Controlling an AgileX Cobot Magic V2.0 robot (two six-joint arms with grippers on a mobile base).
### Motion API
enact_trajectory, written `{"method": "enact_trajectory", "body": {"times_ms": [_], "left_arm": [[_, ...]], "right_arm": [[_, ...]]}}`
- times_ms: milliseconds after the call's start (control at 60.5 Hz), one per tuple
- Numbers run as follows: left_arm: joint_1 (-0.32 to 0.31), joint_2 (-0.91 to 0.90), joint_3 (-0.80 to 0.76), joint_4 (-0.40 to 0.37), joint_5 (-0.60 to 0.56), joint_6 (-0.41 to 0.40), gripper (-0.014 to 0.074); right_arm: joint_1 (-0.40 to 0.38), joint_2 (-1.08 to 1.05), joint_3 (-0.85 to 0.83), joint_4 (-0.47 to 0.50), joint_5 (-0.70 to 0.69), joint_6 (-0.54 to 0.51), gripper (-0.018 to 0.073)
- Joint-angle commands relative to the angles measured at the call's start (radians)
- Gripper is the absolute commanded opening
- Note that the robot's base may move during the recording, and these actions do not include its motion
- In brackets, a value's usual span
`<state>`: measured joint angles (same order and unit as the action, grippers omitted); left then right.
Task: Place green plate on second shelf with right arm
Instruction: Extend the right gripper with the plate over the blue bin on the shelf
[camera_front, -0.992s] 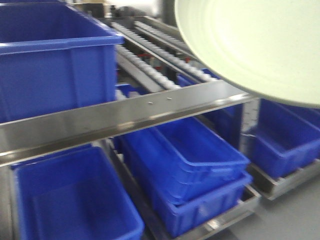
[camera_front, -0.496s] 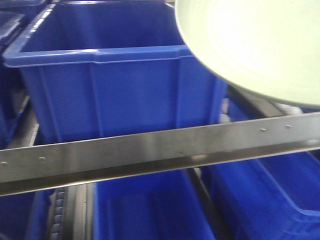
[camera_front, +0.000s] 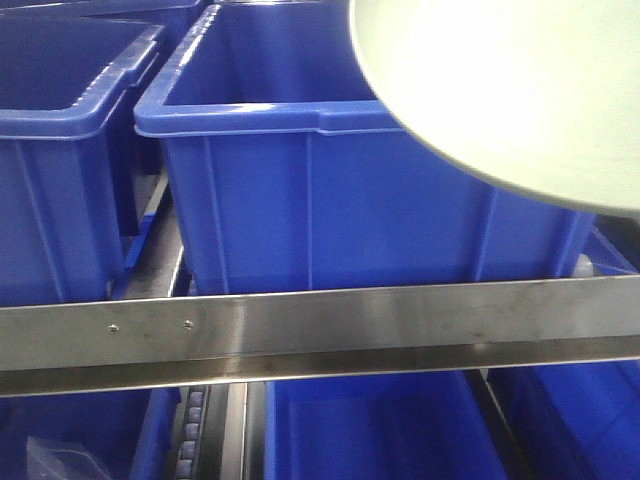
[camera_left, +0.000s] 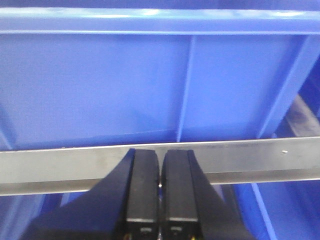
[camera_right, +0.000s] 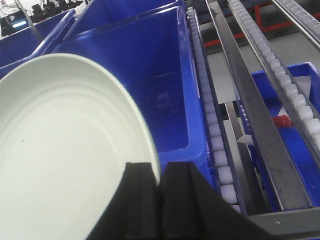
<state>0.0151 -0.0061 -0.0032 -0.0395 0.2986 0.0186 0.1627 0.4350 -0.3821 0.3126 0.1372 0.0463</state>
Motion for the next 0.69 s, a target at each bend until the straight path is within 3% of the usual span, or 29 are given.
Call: {"method": "enact_trajectory", "body": {"times_ms": [0,678], "left_arm": [[0.001,-0.021,0.04,-0.001,-0.08,0.002,0.0124],[0.001,-0.021,0.04,-0.001,-0.08,0.002,0.0124]], "right_arm": [[-0.005,0.004,-0.033,0.006,-0.105,0.001,0.0048],[-0.005,0.004,-0.033,0.006,-0.105,0.001,0.0048]]}}
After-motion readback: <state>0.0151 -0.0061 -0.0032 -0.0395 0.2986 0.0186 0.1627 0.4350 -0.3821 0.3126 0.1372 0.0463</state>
